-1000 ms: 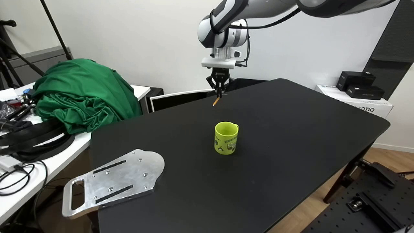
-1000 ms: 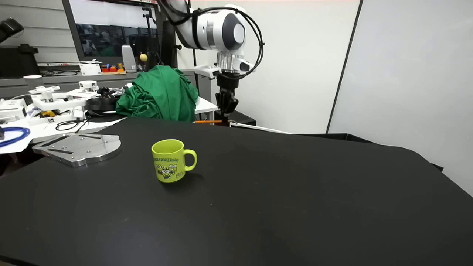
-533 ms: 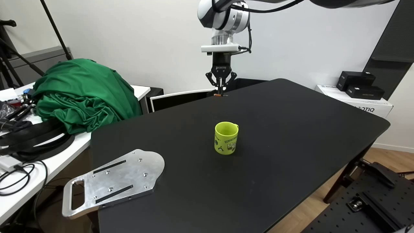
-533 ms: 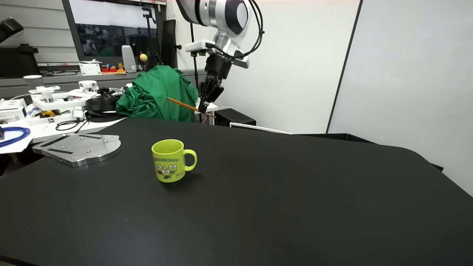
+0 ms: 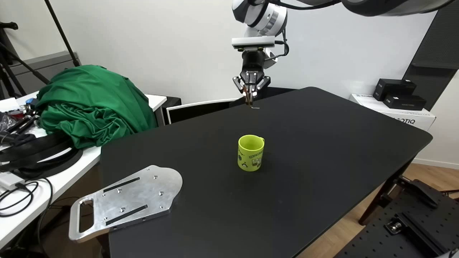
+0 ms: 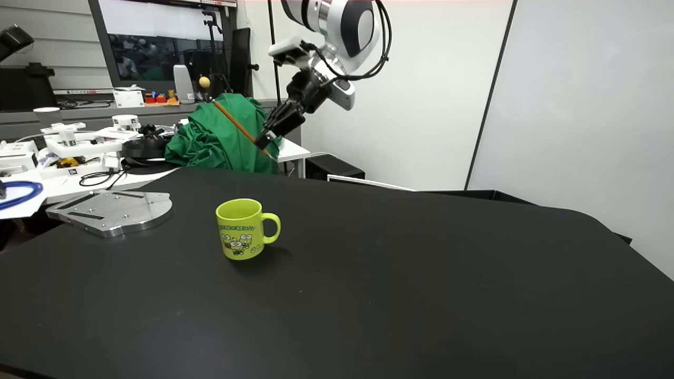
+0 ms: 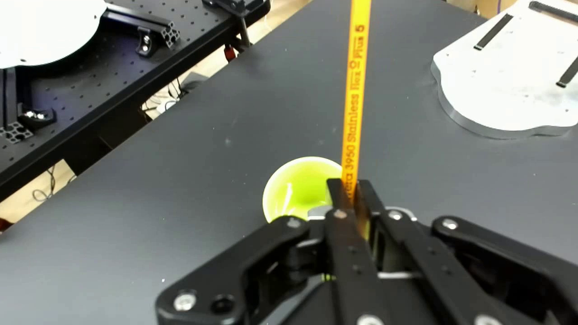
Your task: Place orange object on the table into the green mug
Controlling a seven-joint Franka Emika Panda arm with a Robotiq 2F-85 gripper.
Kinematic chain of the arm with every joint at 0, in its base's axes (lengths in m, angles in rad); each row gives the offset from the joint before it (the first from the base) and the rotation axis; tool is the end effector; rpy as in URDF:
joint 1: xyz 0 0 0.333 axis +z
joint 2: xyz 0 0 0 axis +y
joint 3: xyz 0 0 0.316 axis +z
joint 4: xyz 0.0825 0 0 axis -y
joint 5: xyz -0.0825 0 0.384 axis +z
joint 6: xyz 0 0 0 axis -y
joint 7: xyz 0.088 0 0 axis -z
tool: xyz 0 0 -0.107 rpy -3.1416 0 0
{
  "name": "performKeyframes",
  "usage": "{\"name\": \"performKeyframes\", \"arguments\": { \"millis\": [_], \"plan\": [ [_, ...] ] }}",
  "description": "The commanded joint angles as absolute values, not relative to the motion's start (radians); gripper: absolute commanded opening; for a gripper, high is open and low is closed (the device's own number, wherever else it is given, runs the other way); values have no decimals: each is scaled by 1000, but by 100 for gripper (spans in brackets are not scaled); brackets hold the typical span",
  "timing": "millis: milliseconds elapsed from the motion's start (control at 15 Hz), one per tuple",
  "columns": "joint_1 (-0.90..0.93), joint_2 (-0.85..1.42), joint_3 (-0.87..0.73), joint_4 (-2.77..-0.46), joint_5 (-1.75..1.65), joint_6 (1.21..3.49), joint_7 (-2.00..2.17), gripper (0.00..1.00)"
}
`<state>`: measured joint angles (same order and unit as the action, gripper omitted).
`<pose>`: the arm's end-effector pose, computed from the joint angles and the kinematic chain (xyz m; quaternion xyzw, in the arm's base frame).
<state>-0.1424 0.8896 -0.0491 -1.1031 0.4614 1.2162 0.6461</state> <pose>0.6744 -0.0618 0.2586 -0.8246 0.3741 0.4073 0.1192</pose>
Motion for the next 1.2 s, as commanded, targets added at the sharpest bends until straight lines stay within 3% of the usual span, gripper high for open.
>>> {"name": "performKeyframes", "arguments": {
  "millis": [0, 1133],
  "plan": [
    [-165, 946, -38, -1057, 528, 1137, 684, 2],
    [-184, 1033, -64, -1103, 675, 1121, 742, 2]
  ]
}}
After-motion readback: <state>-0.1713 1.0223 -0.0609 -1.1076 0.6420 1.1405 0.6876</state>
